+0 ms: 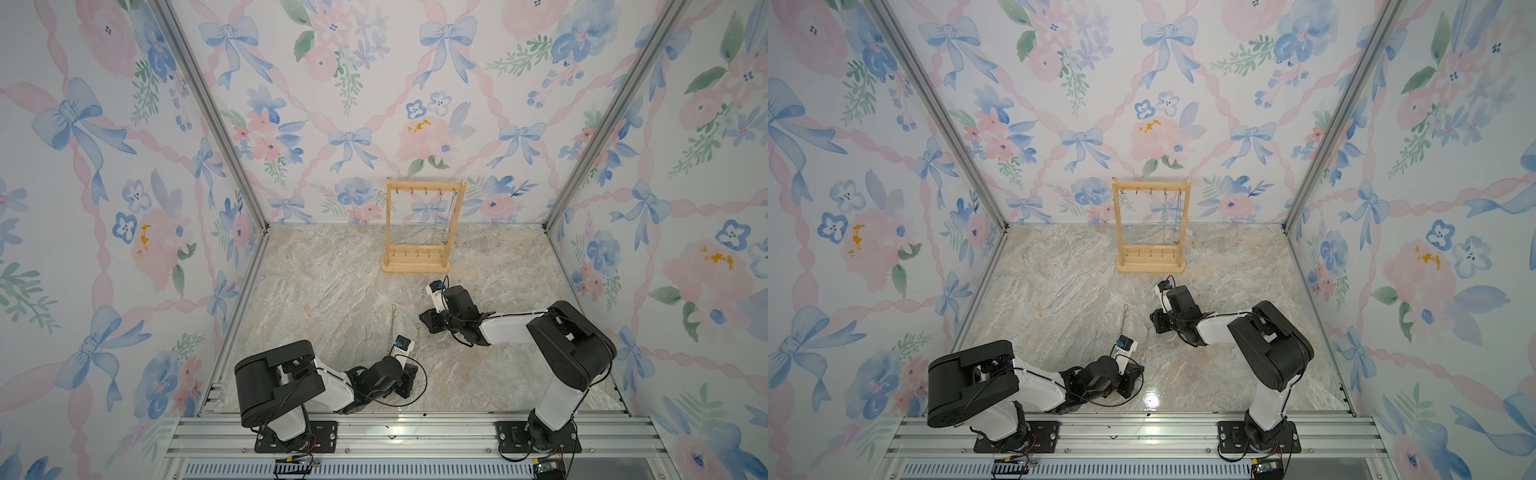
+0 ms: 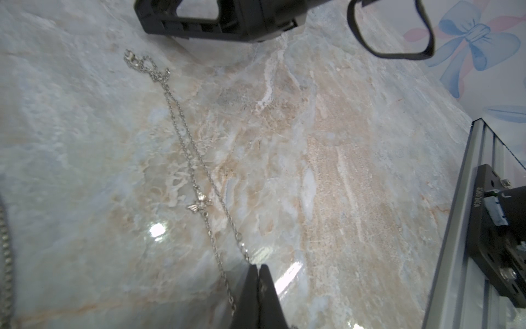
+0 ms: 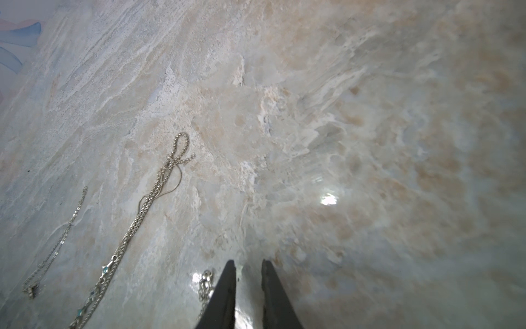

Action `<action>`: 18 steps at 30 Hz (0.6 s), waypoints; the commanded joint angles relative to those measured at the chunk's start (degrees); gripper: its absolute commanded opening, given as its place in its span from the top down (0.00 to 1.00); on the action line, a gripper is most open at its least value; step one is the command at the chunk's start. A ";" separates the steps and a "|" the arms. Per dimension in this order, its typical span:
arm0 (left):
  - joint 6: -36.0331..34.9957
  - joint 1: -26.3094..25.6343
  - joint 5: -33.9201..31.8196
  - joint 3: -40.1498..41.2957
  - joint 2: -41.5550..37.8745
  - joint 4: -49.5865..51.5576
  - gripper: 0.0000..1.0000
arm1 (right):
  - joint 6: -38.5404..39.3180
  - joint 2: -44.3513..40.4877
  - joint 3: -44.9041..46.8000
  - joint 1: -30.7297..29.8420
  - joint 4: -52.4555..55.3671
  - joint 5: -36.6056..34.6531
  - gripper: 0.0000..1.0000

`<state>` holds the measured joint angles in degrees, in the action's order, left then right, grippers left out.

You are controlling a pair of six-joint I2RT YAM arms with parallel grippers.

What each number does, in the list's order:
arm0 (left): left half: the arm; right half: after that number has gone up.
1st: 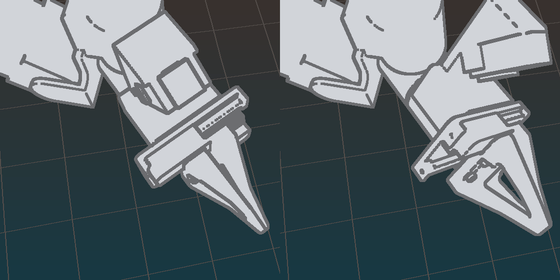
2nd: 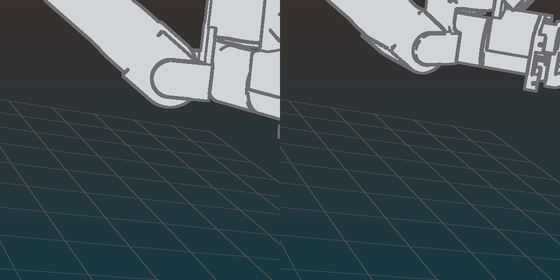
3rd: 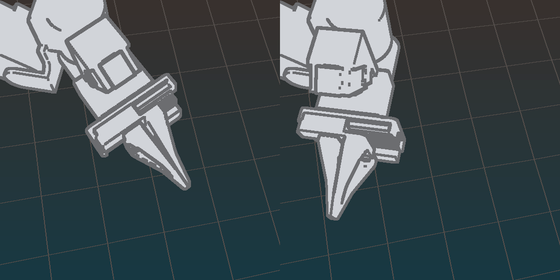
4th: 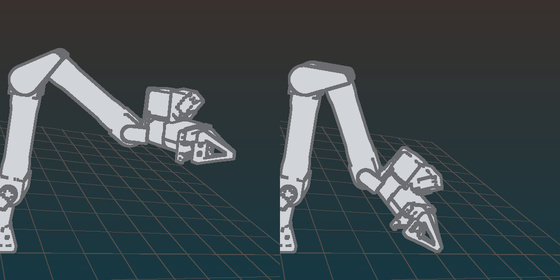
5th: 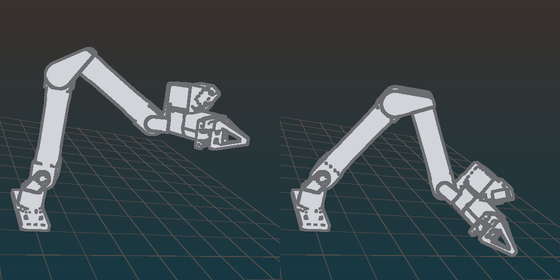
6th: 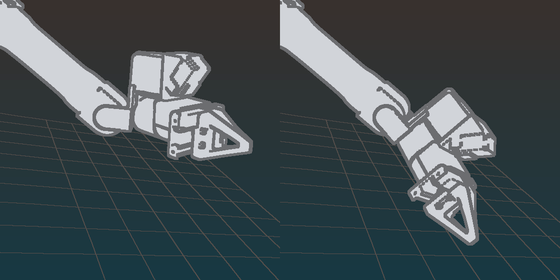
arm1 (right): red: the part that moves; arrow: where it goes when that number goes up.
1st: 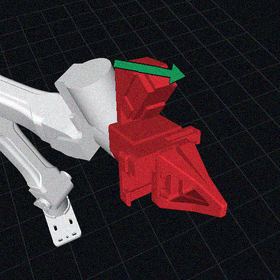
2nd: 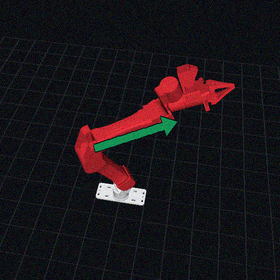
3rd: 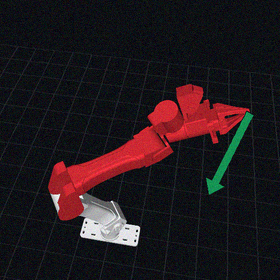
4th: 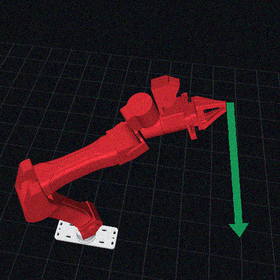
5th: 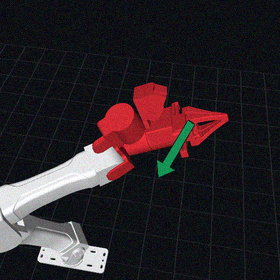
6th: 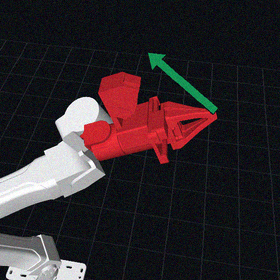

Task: Take the necklace off the jewelry display stand
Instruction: Place the necklace at the center of the board.

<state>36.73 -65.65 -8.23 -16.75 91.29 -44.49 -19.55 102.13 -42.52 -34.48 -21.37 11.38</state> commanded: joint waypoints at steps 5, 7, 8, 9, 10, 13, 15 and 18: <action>1.11 -0.52 0.07 0.11 0.57 9.07 0.91 | -0.77 -3.43 2.54 0.47 -1.66 0.53 0.78; 1.02 -0.46 -0.04 -0.41 0.57 9.23 0.90 | -0.71 -4.48 3.12 0.53 -2.06 0.41 0.78; 0.90 -0.42 -0.24 -0.69 0.43 9.39 0.89 | -0.74 -5.11 3.49 0.47 -2.23 0.34 0.77; 0.82 -0.46 -0.38 -0.94 0.49 9.51 0.89 | -0.75 -5.67 3.86 0.51 -2.37 0.37 0.77; 0.71 -0.46 -0.60 -1.24 0.47 9.80 0.88 | -0.75 -6.37 4.22 0.49 -2.69 0.37 0.77; 0.38 -0.45 -0.80 -2.12 0.13 10.67 0.86 | -0.92 -8.45 5.54 0.48 -3.65 0.14 0.76; 0.21 -0.49 -1.16 -2.65 -0.21 11.31 0.84 | -0.89 -9.69 6.14 0.47 -4.10 0.05 0.76; -0.32 -0.36 -1.69 -3.50 -1.01 12.55 0.82 | -0.83 -11.03 6.96 0.47 -4.63 -0.17 0.76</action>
<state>37.15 -65.98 -8.75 -20.01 90.67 -39.07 -20.12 92.88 -36.51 -34.48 -24.29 11.35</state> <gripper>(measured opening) 0.175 0.243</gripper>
